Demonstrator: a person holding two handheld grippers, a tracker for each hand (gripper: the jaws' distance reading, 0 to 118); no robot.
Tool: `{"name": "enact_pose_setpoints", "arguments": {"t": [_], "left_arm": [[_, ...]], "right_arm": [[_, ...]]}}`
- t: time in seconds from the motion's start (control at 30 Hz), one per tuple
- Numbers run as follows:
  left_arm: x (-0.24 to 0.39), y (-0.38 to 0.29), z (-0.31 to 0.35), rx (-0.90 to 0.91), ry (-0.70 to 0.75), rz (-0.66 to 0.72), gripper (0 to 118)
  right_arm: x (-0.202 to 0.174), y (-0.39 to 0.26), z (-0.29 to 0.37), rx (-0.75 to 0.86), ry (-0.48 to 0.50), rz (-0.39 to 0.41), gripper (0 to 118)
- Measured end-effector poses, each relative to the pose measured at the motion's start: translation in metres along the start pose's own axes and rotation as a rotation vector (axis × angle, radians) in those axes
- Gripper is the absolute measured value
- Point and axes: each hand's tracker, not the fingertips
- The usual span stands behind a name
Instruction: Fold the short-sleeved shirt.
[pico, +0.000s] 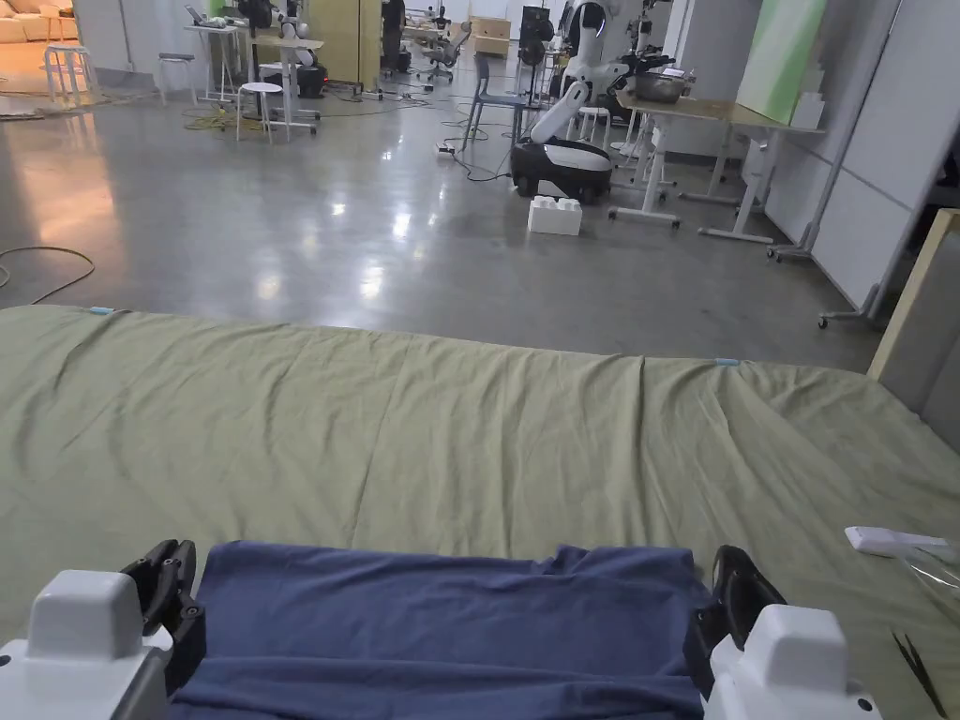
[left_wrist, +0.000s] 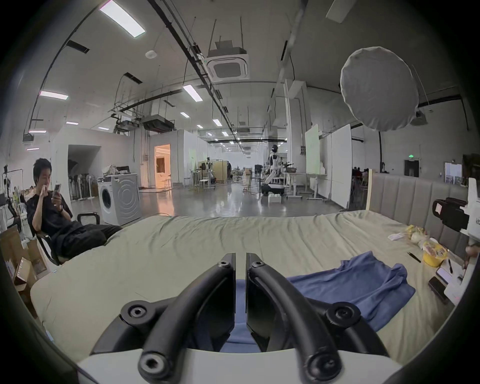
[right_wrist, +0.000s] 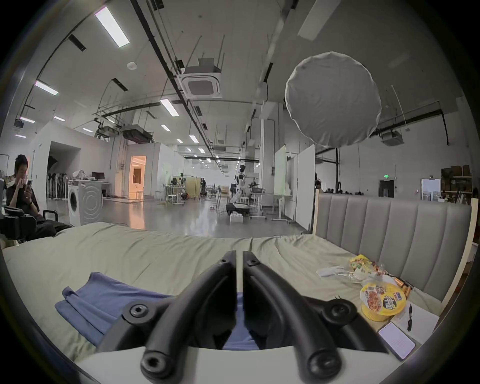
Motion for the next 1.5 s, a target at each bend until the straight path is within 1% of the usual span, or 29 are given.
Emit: {"name": "enact_pose_setpoints", "arguments": {"t": [0.03, 0.1, 0.17, 0.27, 0.4, 0.43, 0.5, 0.6, 0.63, 0.67, 0.7, 0.73, 0.77, 0.83, 0.9, 0.97, 1.0, 1.03, 1.07, 1.1, 1.17, 1.2, 1.27, 1.33, 1.37, 1.47, 1.5], "left_arm": [[-0.002, -0.004, 0.002, -0.008, 0.003, -0.015, 4], [-0.007, -0.009, 0.006, -0.010, 0.013, -0.032, 3], [-0.010, -0.014, 0.010, -0.020, 0.027, -0.044, 1], [-0.028, -0.028, 0.004, -0.082, 0.047, -0.017, 1], [-0.053, -0.053, -0.021, -0.231, 0.090, 0.015, 1], [-0.052, -0.052, -0.025, -0.298, 0.066, 0.034, 1], [-0.064, -0.062, -0.043, -0.374, 0.055, 0.088, 1], [-0.069, -0.070, -0.073, -0.547, 0.001, 0.125, 2], [-0.070, -0.073, -0.080, -0.581, -0.011, 0.129, 9], [-0.071, -0.076, -0.089, -0.615, -0.011, 0.126, 22], [-0.062, -0.073, -0.093, -0.664, 0.008, 0.087, 45], [-0.060, -0.076, -0.098, -0.685, 0.009, 0.063, 45], [-0.058, -0.079, -0.103, -0.705, 0.000, 0.046, 52], [-0.052, -0.083, -0.109, -0.756, -0.006, 0.020, 71], [-0.047, -0.093, -0.119, -0.845, 0.018, 0.007, 72], [-0.044, -0.104, -0.123, -0.926, 0.022, -0.039, 73], [-0.041, -0.112, -0.124, -0.967, 0.049, -0.060, 73], [-0.038, -0.119, -0.124, -0.994, 0.053, -0.055, 73], [-0.037, -0.118, -0.120, -0.935, 0.045, -0.010, 72], [-0.039, -0.113, -0.112, -0.913, 0.061, 0.004, 72], [-0.033, -0.110, -0.108, -0.918, 0.064, 0.003, 70], [-0.030, -0.109, -0.106, -0.917, 0.062, 0.010, 64], [-0.028, -0.101, -0.101, -0.916, 0.035, 0.026, 47], [-0.019, -0.097, -0.097, -0.910, 0.002, 0.021, 17], [-0.024, -0.099, -0.102, -0.906, -0.017, 0.028, 7], [-0.017, -0.099, -0.096, -0.895, -0.008, 0.019, 6], [-0.021, -0.099, -0.096, -0.884, -0.008, 0.009, 6]], "right_arm": [[0.000, -0.001, 0.004, 0.007, 0.006, -0.001, 2], [-0.003, -0.002, 0.006, 0.009, 0.005, 0.014, 2], [-0.002, -0.005, 0.009, 0.007, 0.014, 0.006, 1], [-0.002, -0.010, 0.010, -0.013, 0.022, -0.006, 1], [-0.001, -0.018, 0.011, -0.048, 0.033, -0.003, 1], [-0.002, -0.020, 0.010, -0.056, 0.032, 0.003, 1], [-0.001, -0.023, 0.010, -0.069, 0.032, 0.014, 1], [0.001, -0.029, 0.007, -0.095, 0.031, 0.019, 1], [0.001, -0.030, 0.007, -0.100, 0.030, 0.019, 1], [0.003, -0.031, 0.007, -0.107, 0.030, 0.019, 1], [0.004, -0.034, 0.006, -0.114, 0.027, 0.020, 1], [0.005, -0.035, 0.006, -0.122, 0.025, 0.024, 1], [0.006, -0.036, 0.007, -0.127, 0.025, 0.025, 1], [0.008, -0.041, 0.007, -0.143, 0.021, 0.029, 1], [0.011, -0.044, 0.007, -0.158, 0.014, 0.033, 1], [0.014, -0.048, 0.006, -0.175, 0.007, 0.026, 1], [0.015, -0.050, 0.005, -0.182, 0.011, 0.026, 1], [0.016, -0.052, 0.005, -0.198, 0.015, 0.025, 1], [0.017, -0.053, 0.004, -0.205, 0.015, 0.029, 1], [0.017, -0.054, 0.004, -0.205, 0.016, 0.042, 1], [0.019, -0.056, 0.005, -0.211, 0.017, 0.040, 1], [0.020, -0.058, 0.004, -0.214, 0.017, 0.039, 1], [0.022, -0.061, 0.003, -0.227, 0.018, 0.030, 1], [0.026, -0.067, 0.001, -0.252, 0.023, 0.000, 1], [0.028, -0.071, -0.001, -0.271, 0.024, -0.008, 2], [0.041, -0.078, -0.006, -0.318, 0.009, -0.012, 2], [0.048, -0.080, -0.010, -0.353, 0.010, -0.015, 5]]}}
